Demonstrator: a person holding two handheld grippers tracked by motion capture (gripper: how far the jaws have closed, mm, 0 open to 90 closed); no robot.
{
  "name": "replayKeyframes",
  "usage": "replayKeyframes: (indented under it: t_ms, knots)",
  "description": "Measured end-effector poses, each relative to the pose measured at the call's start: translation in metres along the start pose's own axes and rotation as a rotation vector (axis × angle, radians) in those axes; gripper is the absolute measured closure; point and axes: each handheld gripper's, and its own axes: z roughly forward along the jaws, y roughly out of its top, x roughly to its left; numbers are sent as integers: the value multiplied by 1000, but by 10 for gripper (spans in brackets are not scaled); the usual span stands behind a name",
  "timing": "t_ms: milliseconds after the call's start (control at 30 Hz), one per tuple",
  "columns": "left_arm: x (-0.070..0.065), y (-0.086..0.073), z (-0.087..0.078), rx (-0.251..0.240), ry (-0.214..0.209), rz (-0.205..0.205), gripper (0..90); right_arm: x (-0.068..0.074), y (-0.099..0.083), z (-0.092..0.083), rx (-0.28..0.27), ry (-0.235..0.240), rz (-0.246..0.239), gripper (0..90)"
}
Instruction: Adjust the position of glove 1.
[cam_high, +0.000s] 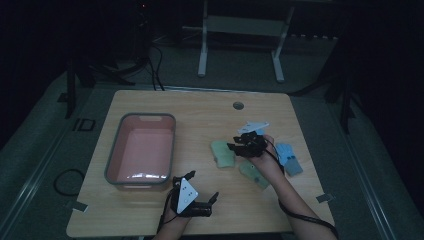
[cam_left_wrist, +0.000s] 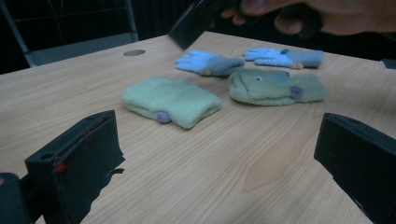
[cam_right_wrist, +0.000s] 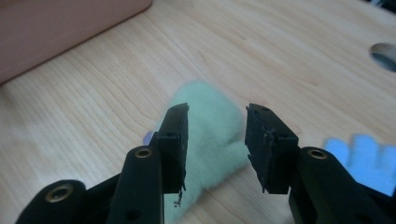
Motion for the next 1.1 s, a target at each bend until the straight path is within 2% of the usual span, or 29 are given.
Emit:
replayKeyframes:
  t_ms: [233,367,400,433,467,500,533,633,700,867,933,967,1000,1067,1100]
  knots:
    - [0,0,0,-1,1,2,7,4,-1,32,49,9,-27,587]
    - [0,0,0,-1,1,3,7,4,-2,43,77,20,-26,603]
    - [0,0,0,-2,-1,2,7,3,-3,53,97,17,-30,610]
    - [0,0,0,-2,-1,0,7,3,-3,53,97,17,-30,610]
    - [0,0,0,-2,-1,-1,7,2,-7,61,123,19,-31,619]
    - [0,0,0,-2,-1,-2,7,2,-9,63,118,20,-36,630]
    - [0,0,0,-2,1,-1,7,3,-9,63,114,19,-29,652]
    - [0,0,0,-4,2,0,7,4,-11,64,116,20,20,797]
    - [0,0,0,-4,3,0,7,7,-12,65,105,8,39,836]
    - [0,0,0,-2,2,-3,7,11,-12,59,67,-7,104,870]
    - [0,0,0,-2,2,-3,7,12,-11,55,58,-4,114,872]
    - [0,0,0,-3,2,-4,7,13,-10,51,48,-1,125,875]
    - [0,0,0,-2,1,-3,7,17,-7,38,29,0,141,877]
    - [0,0,0,-2,1,-2,7,22,-3,24,14,-6,132,877]
    - [0,0,0,-2,1,-1,7,22,-3,24,14,-6,132,877]
